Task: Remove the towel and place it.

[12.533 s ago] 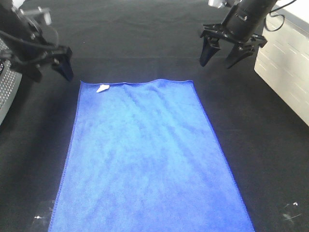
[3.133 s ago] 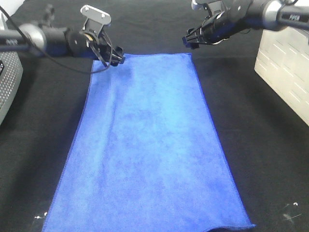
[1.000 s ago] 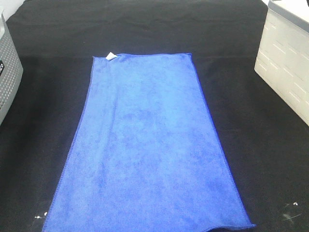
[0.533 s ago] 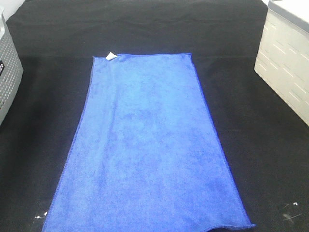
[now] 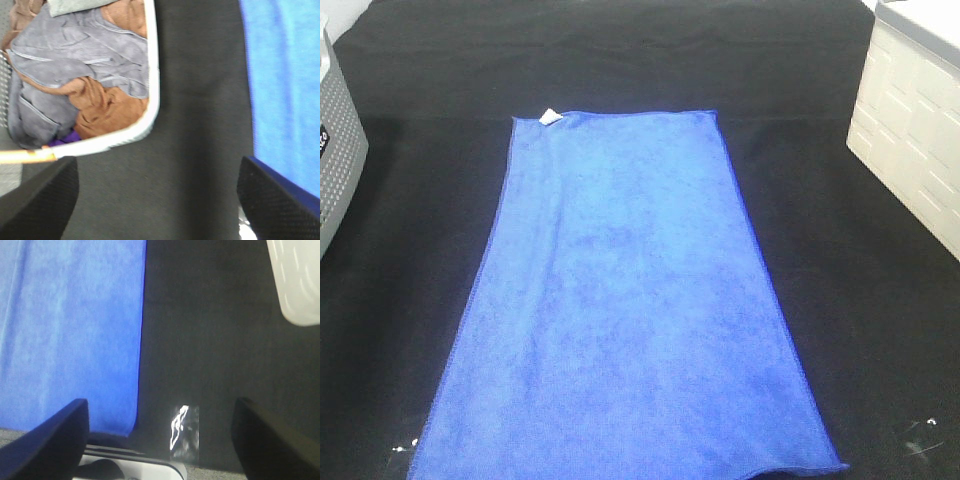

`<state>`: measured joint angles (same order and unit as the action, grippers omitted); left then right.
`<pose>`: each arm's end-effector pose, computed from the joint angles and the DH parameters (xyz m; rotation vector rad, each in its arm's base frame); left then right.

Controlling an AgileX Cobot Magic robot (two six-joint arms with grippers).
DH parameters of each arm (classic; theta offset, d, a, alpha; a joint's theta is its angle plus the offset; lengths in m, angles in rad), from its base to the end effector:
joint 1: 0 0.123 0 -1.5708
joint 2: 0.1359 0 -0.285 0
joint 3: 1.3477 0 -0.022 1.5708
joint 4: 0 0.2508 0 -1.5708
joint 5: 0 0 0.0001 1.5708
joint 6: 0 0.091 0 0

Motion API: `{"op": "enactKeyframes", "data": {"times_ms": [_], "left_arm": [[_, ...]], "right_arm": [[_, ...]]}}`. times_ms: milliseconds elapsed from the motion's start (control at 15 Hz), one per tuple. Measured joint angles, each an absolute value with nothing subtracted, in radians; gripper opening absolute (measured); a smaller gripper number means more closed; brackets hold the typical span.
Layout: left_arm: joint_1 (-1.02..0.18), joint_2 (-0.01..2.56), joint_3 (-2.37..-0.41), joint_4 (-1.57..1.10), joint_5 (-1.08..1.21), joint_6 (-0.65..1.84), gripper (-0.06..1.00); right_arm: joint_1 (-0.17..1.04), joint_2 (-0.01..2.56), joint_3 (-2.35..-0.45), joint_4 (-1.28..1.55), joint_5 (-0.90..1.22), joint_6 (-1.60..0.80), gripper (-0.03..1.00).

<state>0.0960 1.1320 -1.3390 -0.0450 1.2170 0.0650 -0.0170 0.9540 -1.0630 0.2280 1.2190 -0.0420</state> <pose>0.2029 0.0157 0.4163 -0.0404 2.4918 0.0083 0.1571 0.0166 0.3706 -0.0084 2.5749 0.2838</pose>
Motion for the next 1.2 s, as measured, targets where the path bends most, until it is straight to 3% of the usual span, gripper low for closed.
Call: {"op": "enactKeyframes", "data": {"times_ms": [533, 1200], "left_arm": [[0.096, 0.676, -0.907, -0.048, 1.115, 0.095, 0.81], [0.096, 0.305, -0.571, -0.029, 0.936, 0.099, 0.8]], "right_arm": [[-0.017, 0.629, -0.788, 0.231, 1.22, -0.011, 0.76], [-0.017, 0.234, -0.587, 0.084, 1.17, -0.022, 0.76]]}}
